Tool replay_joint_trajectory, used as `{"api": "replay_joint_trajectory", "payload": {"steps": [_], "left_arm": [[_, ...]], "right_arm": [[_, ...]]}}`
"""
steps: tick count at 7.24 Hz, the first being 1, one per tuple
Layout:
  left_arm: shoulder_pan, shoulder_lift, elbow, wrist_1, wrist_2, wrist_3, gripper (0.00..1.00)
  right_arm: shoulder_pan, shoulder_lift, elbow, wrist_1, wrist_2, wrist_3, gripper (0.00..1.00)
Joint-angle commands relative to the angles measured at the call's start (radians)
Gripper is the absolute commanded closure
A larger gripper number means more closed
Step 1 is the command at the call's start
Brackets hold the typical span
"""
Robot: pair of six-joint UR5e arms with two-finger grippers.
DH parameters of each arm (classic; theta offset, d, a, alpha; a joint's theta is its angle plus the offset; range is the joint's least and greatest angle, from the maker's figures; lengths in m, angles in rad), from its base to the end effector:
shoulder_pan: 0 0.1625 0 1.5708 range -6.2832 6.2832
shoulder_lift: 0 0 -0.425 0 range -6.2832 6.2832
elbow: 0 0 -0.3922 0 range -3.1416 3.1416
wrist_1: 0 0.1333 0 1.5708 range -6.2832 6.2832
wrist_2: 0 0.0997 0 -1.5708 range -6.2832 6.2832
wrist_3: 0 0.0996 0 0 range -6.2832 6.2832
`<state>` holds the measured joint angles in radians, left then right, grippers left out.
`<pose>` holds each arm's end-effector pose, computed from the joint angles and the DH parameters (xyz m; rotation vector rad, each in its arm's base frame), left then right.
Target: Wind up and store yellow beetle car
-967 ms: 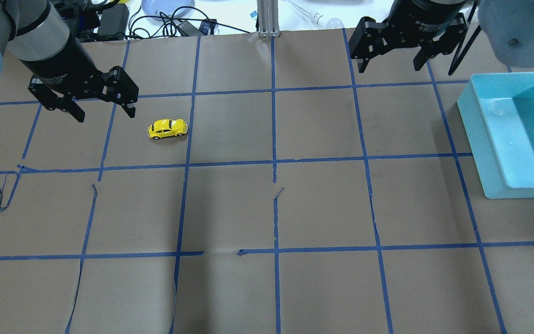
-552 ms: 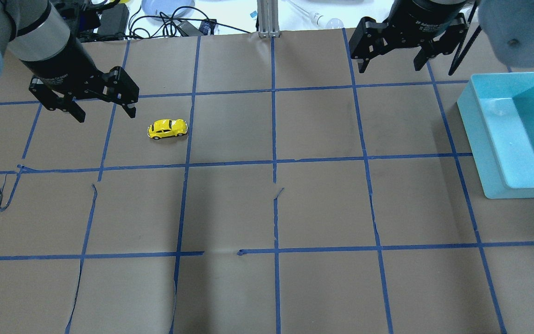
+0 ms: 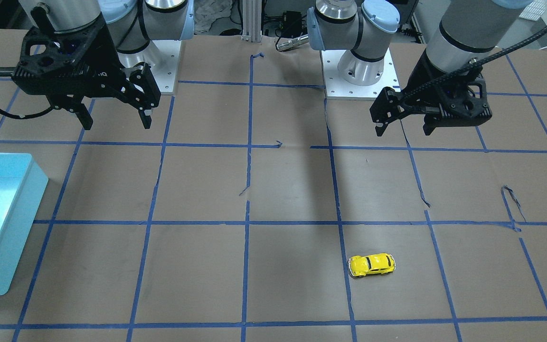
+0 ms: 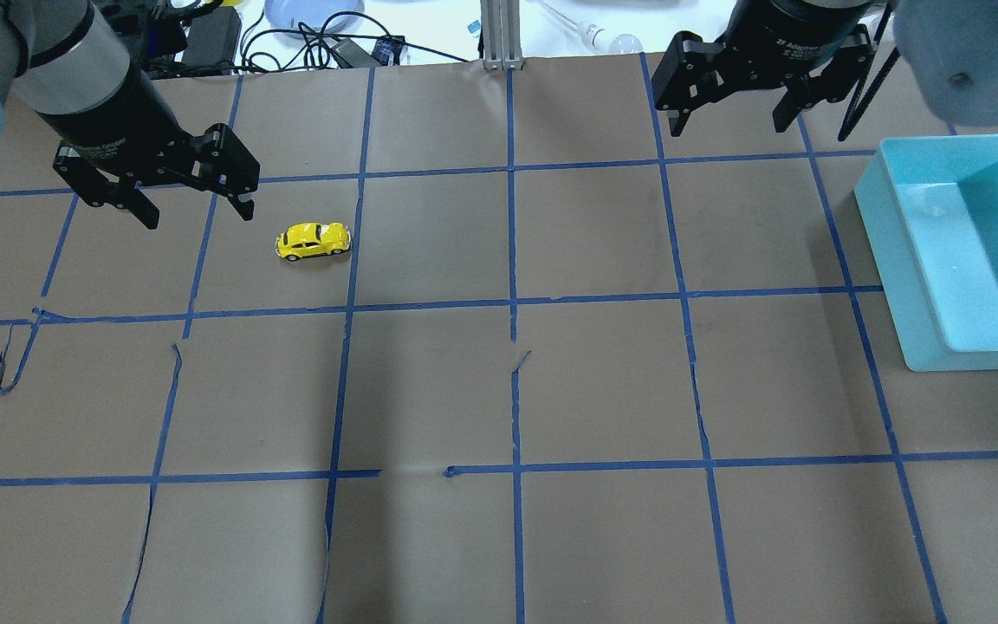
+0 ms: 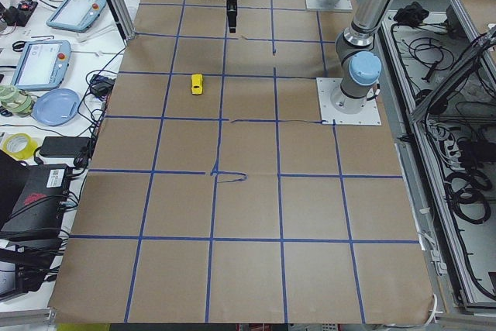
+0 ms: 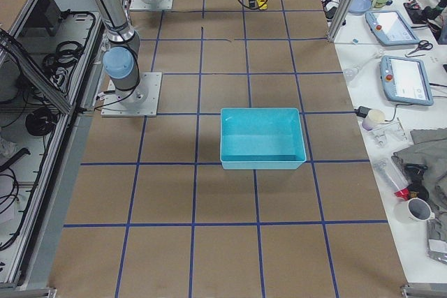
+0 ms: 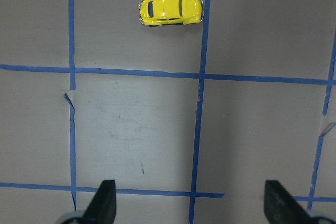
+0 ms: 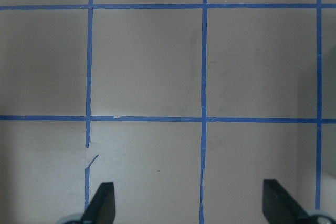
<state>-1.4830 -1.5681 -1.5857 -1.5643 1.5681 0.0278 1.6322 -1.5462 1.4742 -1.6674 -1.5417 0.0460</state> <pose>-0.0901 -0.5000 0.4825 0.0942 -3.1371 -0.0087 0.1676 -0.5073 0.5342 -0.0276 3.0927 -0.2586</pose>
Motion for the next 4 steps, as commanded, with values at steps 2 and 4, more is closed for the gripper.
{"api": "replay_joint_trajectory", "payload": {"steps": [2, 4], "left_arm": [[0.007, -0.010, -0.025, 0.004, 0.001, 0.011, 0.00], [0.007, -0.016, -0.030, 0.070, 0.004, -0.006, 0.00]], "right_arm": [[0.000, 0.000, 0.000, 0.000, 0.000, 0.000, 0.00], [0.000, 0.000, 0.002, 0.000, -0.002, 0.000, 0.00]]}}
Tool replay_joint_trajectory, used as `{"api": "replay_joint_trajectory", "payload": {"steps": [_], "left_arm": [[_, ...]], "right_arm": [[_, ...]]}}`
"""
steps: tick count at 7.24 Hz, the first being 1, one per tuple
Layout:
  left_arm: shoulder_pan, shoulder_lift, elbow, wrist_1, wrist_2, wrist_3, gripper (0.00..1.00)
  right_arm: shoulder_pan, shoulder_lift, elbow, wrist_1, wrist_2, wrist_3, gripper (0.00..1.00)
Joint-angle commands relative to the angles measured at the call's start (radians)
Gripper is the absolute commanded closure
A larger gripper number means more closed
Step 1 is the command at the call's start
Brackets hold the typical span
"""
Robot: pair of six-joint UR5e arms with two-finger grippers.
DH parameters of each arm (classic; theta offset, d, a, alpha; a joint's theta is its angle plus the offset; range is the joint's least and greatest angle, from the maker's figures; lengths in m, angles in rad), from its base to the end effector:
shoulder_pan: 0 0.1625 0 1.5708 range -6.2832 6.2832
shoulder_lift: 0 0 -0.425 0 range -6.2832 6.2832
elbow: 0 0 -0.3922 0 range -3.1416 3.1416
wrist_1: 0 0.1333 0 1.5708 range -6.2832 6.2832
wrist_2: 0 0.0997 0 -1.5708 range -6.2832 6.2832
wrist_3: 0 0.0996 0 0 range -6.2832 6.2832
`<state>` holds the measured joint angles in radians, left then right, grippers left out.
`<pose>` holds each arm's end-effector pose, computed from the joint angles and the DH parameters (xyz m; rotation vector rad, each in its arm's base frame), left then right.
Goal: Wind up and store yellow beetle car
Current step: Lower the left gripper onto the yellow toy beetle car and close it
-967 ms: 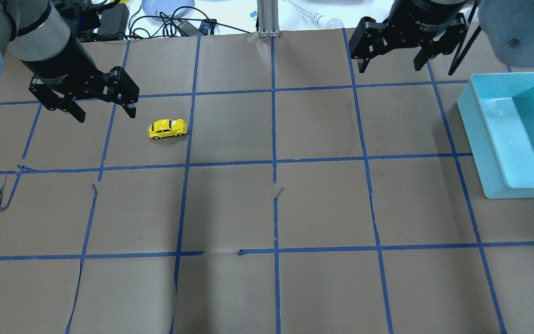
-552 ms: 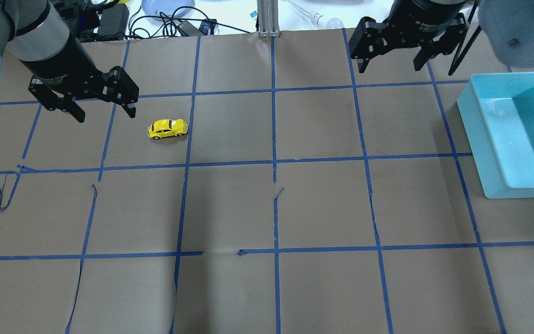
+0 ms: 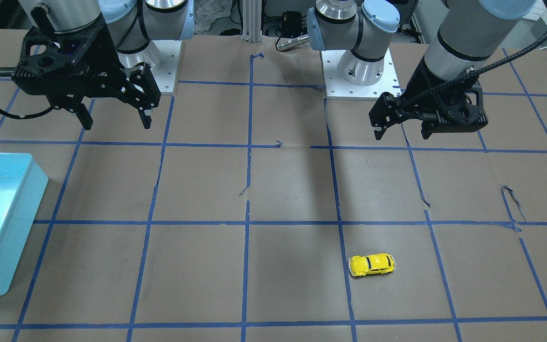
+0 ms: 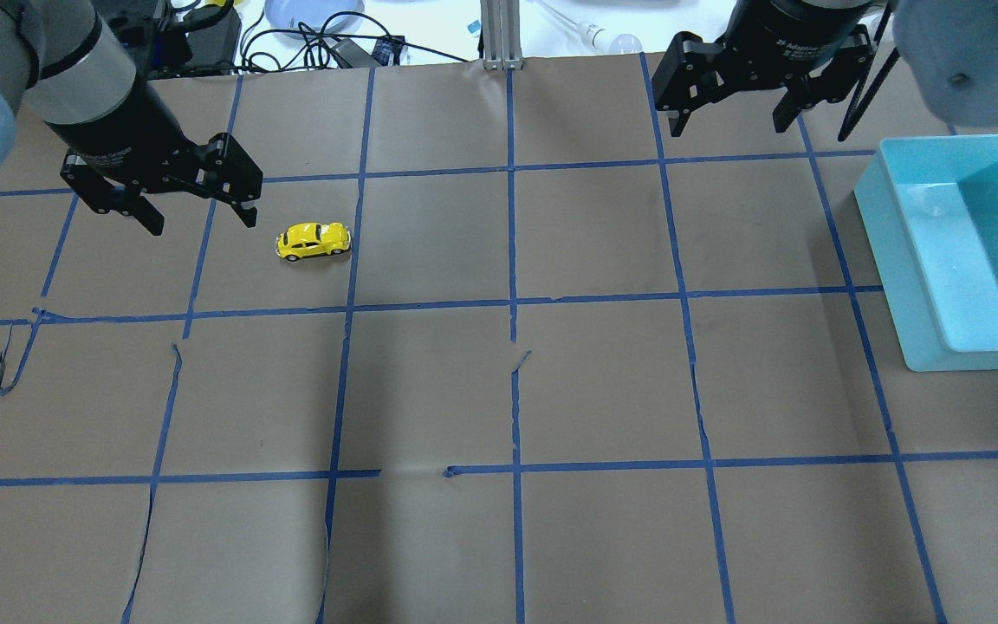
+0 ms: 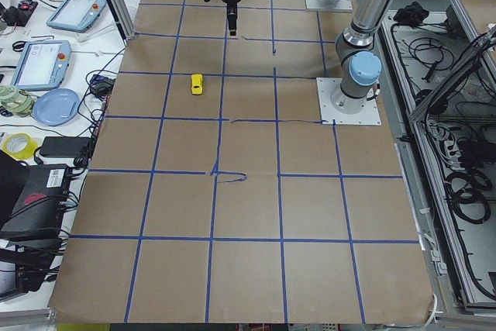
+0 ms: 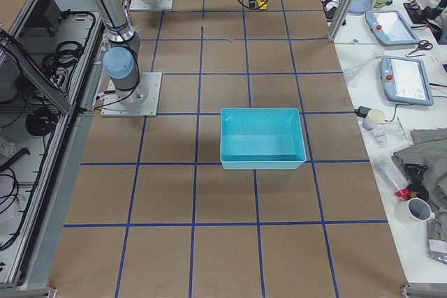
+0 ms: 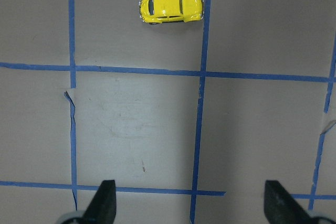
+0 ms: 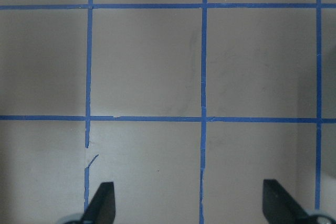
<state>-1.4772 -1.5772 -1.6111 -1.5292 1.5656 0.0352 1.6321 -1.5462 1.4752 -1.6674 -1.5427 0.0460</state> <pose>-0.0871 -0.5040 0.4691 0.0916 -3.1347 -0.0075 0.1675 -0.5073 0.5337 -0.0273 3.0939 -0.2572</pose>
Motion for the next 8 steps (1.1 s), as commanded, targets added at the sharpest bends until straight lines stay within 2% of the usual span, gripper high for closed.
{"api": "replay_joint_trajectory", "payload": {"steps": [1, 2, 3, 5, 7, 8], "left_arm": [[0.008, -0.027, -0.025, 0.035, 0.007, -0.125, 0.00], [0.014, -0.044, -0.039, 0.037, 0.014, -0.390, 0.00], [0.017, -0.069, -0.046, 0.093, 0.030, -0.561, 0.00], [0.021, -0.125, -0.061, 0.170, 0.036, -0.782, 0.00], [0.021, -0.182, -0.072, 0.193, 0.033, -1.031, 0.00], [0.021, -0.223, -0.066, 0.263, 0.025, -1.184, 0.00]], "right_arm": [[0.000, 0.000, 0.001, 0.000, -0.001, 0.000, 0.00], [0.000, 0.000, 0.001, 0.000, 0.001, 0.000, 0.00], [0.000, 0.002, 0.001, 0.000, -0.001, 0.000, 0.00], [0.002, 0.000, 0.001, 0.000, -0.001, 0.000, 0.00], [0.002, 0.000, 0.001, -0.002, 0.001, 0.002, 0.00], [0.000, 0.002, 0.001, -0.002, 0.001, 0.000, 0.00]]}}
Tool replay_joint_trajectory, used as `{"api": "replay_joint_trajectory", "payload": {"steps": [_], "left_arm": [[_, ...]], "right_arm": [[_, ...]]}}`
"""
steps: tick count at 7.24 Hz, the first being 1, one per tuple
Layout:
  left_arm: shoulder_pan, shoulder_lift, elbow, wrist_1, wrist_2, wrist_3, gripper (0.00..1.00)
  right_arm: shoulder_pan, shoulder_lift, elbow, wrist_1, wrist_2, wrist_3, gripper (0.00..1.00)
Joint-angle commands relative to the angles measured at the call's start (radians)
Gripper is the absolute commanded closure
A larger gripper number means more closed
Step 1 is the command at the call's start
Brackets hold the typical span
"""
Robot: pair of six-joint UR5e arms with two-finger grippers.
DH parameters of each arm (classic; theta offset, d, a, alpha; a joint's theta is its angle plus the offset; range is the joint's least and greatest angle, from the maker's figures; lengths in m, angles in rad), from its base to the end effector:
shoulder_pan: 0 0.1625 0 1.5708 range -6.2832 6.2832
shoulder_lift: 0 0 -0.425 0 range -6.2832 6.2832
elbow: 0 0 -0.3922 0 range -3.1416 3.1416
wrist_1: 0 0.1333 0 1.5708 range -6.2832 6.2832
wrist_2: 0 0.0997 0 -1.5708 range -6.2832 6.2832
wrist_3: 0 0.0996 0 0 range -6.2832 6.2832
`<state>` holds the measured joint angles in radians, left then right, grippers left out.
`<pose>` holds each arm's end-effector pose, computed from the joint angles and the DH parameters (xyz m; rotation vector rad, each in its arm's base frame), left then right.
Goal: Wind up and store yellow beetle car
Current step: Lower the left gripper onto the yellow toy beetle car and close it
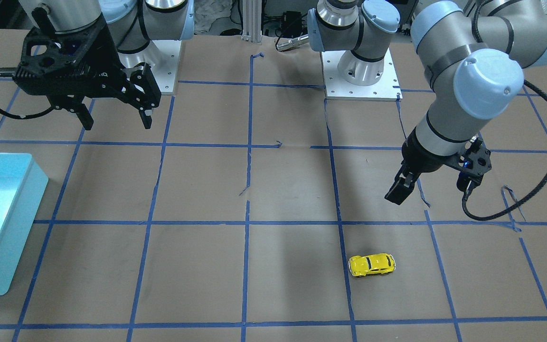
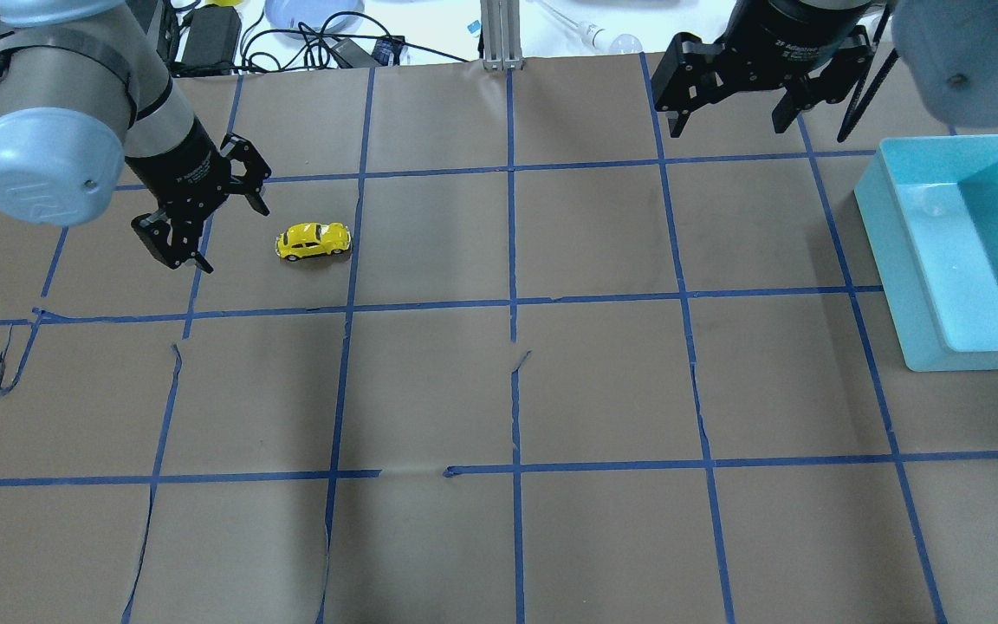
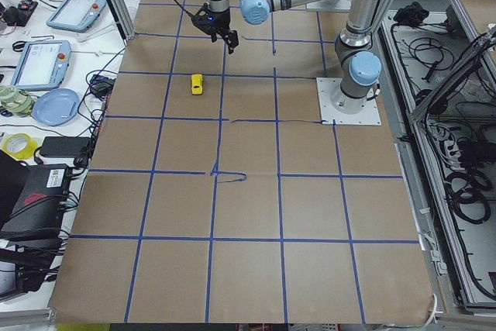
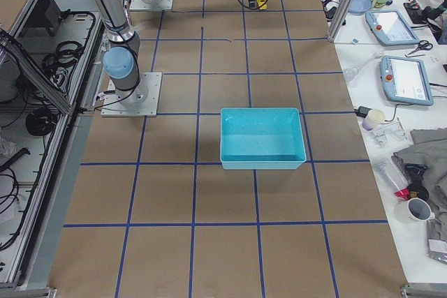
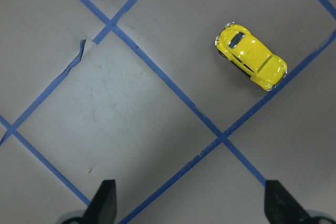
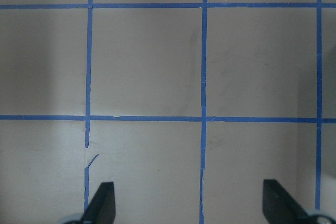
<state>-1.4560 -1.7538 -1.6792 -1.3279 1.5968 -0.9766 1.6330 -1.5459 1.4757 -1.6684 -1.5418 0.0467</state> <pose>-0.0671 -0.5591 0.3634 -1.6067 2.6479 0.0515 0.1680 -0.5073 0.5334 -0.0277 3.0928 -0.2573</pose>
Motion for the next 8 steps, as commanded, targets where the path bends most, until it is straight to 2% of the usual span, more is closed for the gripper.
{"api": "replay_joint_trajectory", "payload": {"steps": [1, 3, 5, 8], "left_arm": [[0.000, -0.093, 0.006, 0.143, -0.015, -0.238, 0.00], [0.000, -0.177, 0.004, 0.318, -0.020, -0.254, 0.00], [0.000, -0.263, 0.028, 0.408, -0.029, -0.295, 0.00], [0.000, -0.346, 0.033, 0.469, -0.058, -0.318, 0.00]], "right_arm": [[-0.001, 0.001, 0.000, -0.001, -0.001, -0.001, 0.00], [-0.001, 0.001, 0.002, -0.001, -0.001, -0.001, 0.00], [-0.001, 0.001, 0.000, -0.001, 0.000, -0.001, 0.00], [-0.001, 0.001, 0.002, -0.001, 0.000, -0.001, 0.00]]}}
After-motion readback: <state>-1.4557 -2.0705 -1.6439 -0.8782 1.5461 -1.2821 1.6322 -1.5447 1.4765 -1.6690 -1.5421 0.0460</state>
